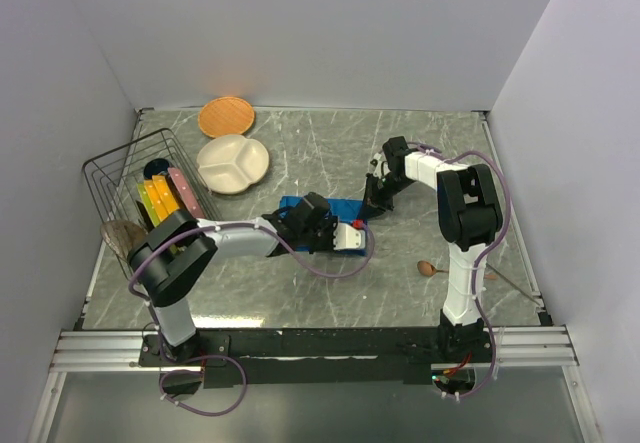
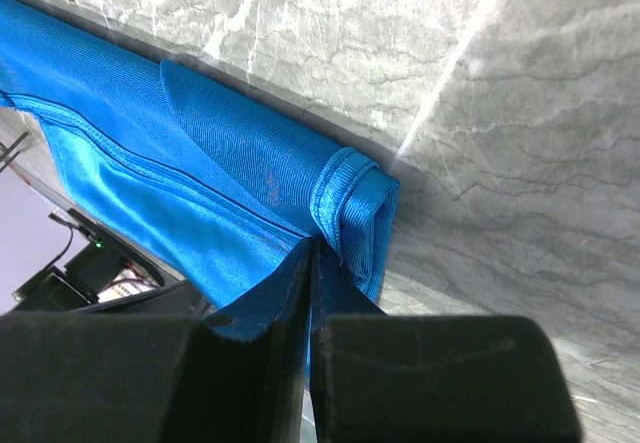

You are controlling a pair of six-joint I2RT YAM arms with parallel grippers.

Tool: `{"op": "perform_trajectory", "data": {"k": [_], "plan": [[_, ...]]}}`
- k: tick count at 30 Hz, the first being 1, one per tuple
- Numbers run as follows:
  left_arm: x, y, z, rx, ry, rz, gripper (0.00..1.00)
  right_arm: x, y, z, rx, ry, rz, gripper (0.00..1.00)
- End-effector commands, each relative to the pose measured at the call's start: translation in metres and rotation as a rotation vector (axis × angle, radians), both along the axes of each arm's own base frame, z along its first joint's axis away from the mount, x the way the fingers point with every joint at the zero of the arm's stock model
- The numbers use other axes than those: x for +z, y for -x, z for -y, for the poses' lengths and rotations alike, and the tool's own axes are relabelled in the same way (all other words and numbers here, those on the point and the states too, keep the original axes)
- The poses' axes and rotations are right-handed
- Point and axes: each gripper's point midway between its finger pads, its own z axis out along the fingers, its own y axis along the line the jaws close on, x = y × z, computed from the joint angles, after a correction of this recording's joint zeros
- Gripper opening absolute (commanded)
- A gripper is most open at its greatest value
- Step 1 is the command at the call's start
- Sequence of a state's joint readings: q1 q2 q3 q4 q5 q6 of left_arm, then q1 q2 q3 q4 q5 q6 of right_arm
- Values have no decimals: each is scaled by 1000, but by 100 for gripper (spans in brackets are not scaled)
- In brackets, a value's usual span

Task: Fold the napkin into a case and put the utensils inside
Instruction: Pick up the 2/3-rectangle-folded napkin from the center of the board.

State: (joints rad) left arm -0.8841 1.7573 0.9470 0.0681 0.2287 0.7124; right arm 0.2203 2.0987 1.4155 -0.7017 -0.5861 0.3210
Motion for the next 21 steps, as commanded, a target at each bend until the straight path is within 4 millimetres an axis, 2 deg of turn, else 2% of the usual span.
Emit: {"op": "perform_trajectory", "data": {"k": [1,3,4,5,7,8,10,11,14,21], "plan": [[18,7,11,-58,38,-90,1,-45,9,37,38,220,-22,8],[25,6,13,-74,44,-133,1,-45,8,37,36,218,-22,8],[22,5,13,-71,39,-157,1,-45,8,37,36,218,-22,8],[31,-3,16,-65,50,-162,1,-45,8,37,37,219,-23,8],[27,0,12,-79,35,-211,1,-45,8,36,35,217,-24,8],[24,1,10,-79,29,-215,15,-45,8,36,34,216,-25,8],[24,1,8,-83,34,-187,27,-45,8,36,34,216,-27,8],[16,7,4,-84,19,-195,33,-45,8,37,32,218,-29,8],[5,16,-1,-90,-11,-188,42,-45,7,36,26,217,-29,8],[-25,25,-11,-95,-93,-191,50,-46,7,37,26,218,-34,8]]}}
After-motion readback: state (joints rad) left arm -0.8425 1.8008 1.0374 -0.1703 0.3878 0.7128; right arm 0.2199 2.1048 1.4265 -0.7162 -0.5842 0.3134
